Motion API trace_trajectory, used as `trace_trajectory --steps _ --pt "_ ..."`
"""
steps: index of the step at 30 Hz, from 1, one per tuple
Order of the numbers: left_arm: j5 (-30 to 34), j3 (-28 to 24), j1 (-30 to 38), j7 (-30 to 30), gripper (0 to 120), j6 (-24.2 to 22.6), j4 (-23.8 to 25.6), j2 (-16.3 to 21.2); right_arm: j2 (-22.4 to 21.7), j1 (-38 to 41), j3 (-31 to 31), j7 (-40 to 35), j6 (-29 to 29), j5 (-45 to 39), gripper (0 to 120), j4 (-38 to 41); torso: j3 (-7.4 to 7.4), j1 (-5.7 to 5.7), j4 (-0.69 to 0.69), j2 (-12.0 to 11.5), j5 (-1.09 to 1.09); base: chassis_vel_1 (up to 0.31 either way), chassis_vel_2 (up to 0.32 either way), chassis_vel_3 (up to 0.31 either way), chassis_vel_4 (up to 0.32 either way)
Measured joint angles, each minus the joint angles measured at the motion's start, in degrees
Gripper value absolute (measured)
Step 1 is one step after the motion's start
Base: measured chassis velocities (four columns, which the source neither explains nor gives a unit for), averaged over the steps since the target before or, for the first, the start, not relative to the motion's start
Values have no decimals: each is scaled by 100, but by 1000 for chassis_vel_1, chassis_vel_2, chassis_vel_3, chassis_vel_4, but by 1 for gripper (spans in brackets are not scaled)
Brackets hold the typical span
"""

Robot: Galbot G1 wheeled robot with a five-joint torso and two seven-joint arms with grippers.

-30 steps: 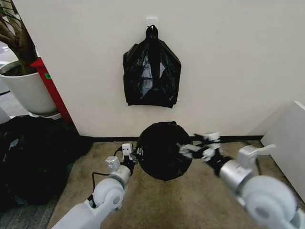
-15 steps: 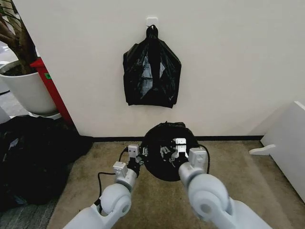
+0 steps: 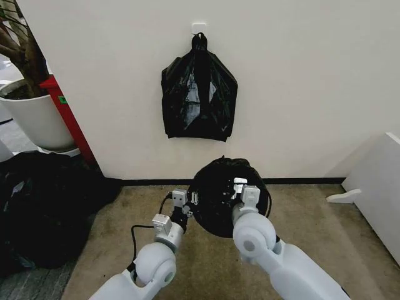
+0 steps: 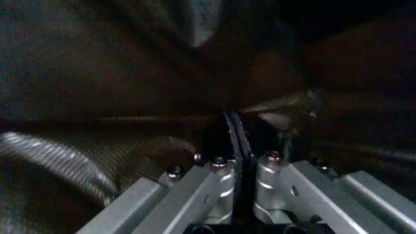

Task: Place the garbage bag over the trash bin.

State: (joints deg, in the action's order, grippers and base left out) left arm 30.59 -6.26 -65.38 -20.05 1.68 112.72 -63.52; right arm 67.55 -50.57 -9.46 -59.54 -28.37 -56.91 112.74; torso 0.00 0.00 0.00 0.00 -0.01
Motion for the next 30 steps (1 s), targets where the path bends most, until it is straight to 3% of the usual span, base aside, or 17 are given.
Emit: trace_trajectory --steps 16,30 --pt "16 -62 -83 85 1 22 200 -9 371 387 66 -78 70 -254 0 -998 0 0 0 0 0 0 0 0 0" --pt "115 -57 -189 147 1 22 407 95 364 374 154 49 68 -314 0 -1195 0 0 0 0 1 0 0 0 0"
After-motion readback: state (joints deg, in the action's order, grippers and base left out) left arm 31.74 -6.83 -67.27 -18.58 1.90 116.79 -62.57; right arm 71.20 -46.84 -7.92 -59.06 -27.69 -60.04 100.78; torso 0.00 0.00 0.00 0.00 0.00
